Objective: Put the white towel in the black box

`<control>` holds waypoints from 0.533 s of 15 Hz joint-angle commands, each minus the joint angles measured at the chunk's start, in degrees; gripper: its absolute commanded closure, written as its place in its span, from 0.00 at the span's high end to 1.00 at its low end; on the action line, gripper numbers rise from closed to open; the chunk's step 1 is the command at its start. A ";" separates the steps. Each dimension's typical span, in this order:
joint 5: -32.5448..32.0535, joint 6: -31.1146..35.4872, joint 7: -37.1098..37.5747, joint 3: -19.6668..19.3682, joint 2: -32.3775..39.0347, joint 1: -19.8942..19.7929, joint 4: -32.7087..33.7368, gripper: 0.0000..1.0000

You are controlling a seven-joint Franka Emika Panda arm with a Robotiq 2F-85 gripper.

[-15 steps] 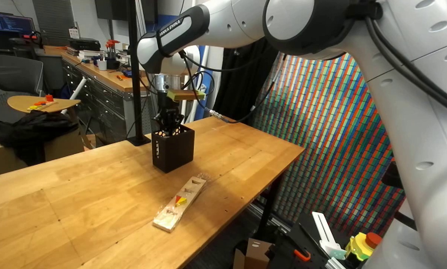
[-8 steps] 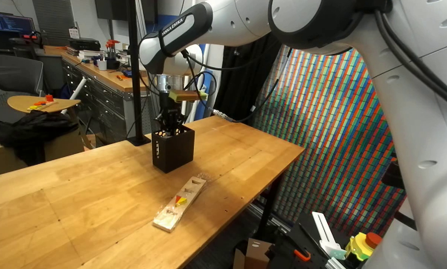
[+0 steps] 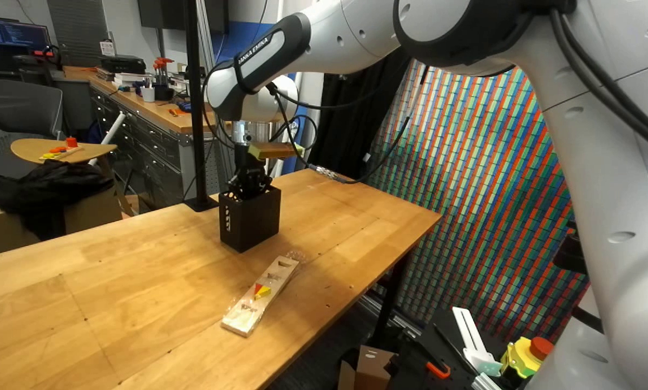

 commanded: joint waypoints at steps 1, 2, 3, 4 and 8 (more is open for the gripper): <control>1.60 1.65 -1.79 0.58 1.08 -0.94 -0.62 0.00; 1.69 1.53 -2.17 0.60 1.81 -1.09 0.25 0.00; 1.75 1.63 -2.60 0.58 2.54 -1.31 1.12 0.00; 1.78 1.58 -2.83 0.57 2.84 -1.43 1.54 0.00; 1.80 1.37 -3.02 0.40 1.50 -1.67 1.00 0.00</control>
